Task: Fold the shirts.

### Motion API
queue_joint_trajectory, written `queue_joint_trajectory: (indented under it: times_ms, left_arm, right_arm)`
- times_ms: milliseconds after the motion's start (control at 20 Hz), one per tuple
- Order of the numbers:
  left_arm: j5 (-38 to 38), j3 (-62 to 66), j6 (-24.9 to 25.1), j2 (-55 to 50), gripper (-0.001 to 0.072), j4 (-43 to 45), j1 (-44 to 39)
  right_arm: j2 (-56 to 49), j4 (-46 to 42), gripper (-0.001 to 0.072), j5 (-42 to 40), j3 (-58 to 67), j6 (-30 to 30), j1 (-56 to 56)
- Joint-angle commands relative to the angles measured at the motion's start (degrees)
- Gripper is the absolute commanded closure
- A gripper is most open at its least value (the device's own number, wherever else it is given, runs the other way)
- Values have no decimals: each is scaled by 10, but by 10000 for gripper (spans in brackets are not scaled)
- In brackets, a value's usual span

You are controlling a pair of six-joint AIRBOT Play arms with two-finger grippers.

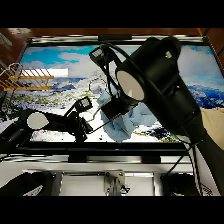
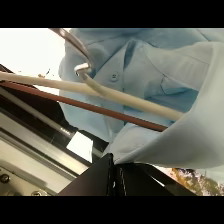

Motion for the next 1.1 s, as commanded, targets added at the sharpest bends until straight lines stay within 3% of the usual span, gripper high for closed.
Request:
queue_joint_trajectory:
  times_ms: [0, 50, 100, 200, 250, 450, 500, 550, 700, 850, 1050]
  left_arm:
    - [-9, 0, 5, -6, 657, 9, -10]
    - [-15, 0, 5, -6, 657, 31, -9]
    - [-17, 0, 5, -6, 657, 48, -5]
    - [-12, 0, 4, -6, 657, 48, 3]
    - [-13, 0, 3, -6, 657, 48, 4]
    - [-13, 0, 3, -6, 657, 46, 3]
    - [-12, 0, 3, -6, 657, 46, 3]
    - [-12, 0, 3, -6, 657, 46, 3]
    - [-11, 0, -1, -6, 657, 46, 4]
    - [-4, 0, -2, -6, 657, 46, 4]
    - [3, 0, -1, -8, 657, 46, 4]
  right_arm:
    - [-11, 14, 625, 10, 0, 3, 0]
    - [-9, 8, 615, 10, 0, 3, 0]
    - [-6, 8, 557, 10, 0, 3, 0]
    - [5, 3, 233, 10, 0, 4, 0]
    - [12, -6, 191, 10, 0, 8, 0]
    - [69, -161, 186, 10, 0, 40, -3]
    - [86, -205, 111, 10, 0, 55, -14]
    - [100, -212, 100, 11, 0, 59, -40]
    - [121, -106, 85, 11, -26, 43, -157]
    - [163, -64, 85, 6, -187, 11, -244]
    - [249, 3, 85, -140, -419, -29, -259]
